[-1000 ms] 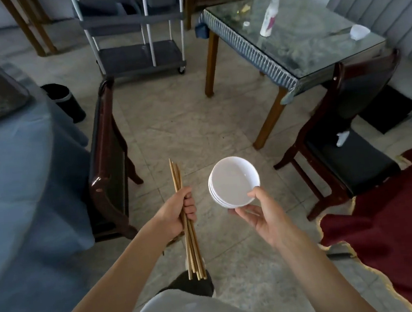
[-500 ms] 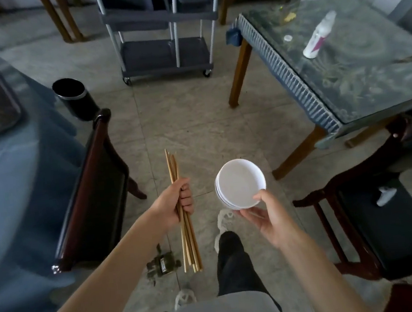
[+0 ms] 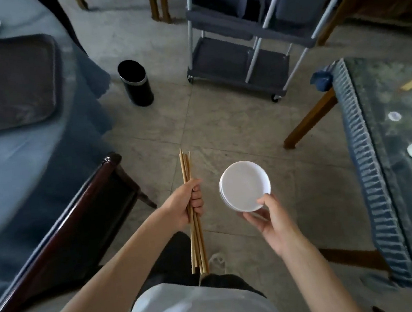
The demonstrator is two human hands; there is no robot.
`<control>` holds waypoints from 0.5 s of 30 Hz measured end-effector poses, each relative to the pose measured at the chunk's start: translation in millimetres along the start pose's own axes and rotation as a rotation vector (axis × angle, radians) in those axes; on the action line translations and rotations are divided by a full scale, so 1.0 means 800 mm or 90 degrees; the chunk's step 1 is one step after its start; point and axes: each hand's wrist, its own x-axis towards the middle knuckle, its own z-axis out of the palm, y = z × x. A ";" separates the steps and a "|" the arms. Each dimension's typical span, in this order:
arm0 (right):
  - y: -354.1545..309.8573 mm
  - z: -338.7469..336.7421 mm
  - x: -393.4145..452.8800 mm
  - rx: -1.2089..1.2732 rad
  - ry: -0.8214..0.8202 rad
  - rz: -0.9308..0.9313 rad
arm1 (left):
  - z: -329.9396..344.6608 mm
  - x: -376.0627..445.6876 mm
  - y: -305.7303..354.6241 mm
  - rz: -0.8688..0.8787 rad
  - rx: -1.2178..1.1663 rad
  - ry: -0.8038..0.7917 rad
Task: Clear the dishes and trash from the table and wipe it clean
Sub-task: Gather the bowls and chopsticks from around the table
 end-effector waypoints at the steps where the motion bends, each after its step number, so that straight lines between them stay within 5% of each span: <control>1: -0.014 0.011 0.018 -0.009 -0.004 0.005 | 0.001 0.009 0.013 0.004 -0.012 0.014; 15: -0.168 0.311 0.238 -0.208 -0.120 0.071 | -0.052 0.167 0.299 0.111 -0.248 0.092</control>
